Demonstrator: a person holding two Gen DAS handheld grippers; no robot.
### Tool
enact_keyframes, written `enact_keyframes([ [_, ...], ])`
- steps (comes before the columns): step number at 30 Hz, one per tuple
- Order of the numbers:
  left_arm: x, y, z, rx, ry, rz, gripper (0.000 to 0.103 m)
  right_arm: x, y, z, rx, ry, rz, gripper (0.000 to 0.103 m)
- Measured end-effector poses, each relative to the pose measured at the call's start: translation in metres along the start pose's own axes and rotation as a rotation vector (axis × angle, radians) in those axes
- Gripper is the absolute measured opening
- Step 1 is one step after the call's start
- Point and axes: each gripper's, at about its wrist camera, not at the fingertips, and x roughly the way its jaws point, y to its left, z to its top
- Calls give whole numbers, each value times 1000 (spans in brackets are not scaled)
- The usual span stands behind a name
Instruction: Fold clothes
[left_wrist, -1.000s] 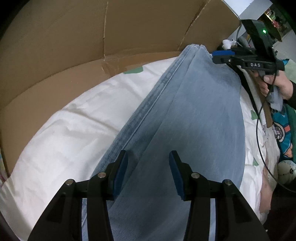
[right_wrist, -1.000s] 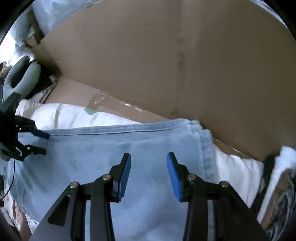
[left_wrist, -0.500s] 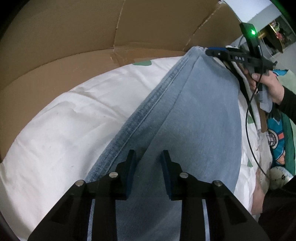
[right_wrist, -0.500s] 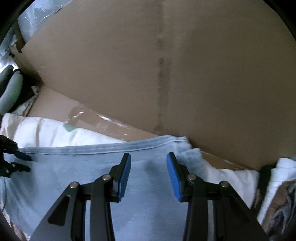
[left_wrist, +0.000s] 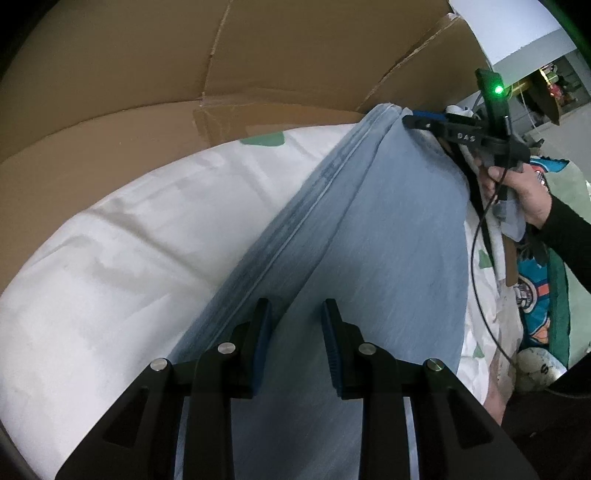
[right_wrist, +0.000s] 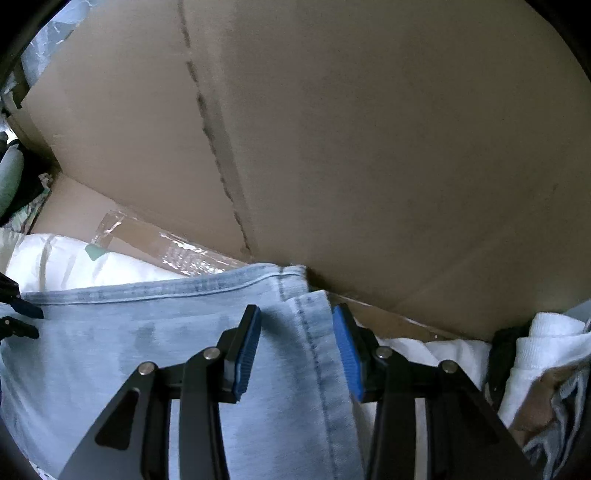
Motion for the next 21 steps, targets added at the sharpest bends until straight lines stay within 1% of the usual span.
enact_keyframes([
  [4,-1,2,2,-6,-3,-18,27,7,-10,-4,16,12,29,39],
  [7,-2,2,3,-5,-3,-14,27,8,-13,-9,6,18,44,39],
  [8,-2,1,3,-3,-4,-10,27,6,-15,-11,4,17,49,33],
  [9,-2,0,3,1,-4,-6,27,5,-16,-13,3,14,54,22],
  [11,-2,-4,2,19,-3,11,27,2,-15,-14,-10,10,44,20],
  [12,-3,-7,1,37,0,20,22,-1,-14,-14,-16,5,43,19],
  [14,-6,-11,1,61,4,37,4,-7,-14,-12,-16,-4,48,17],
  [18,-16,-16,0,79,-6,45,4,-28,-13,-6,-13,-33,53,15],
  [21,-29,-22,-1,87,-40,66,3,-40,-11,-4,-23,-48,44,14],
])
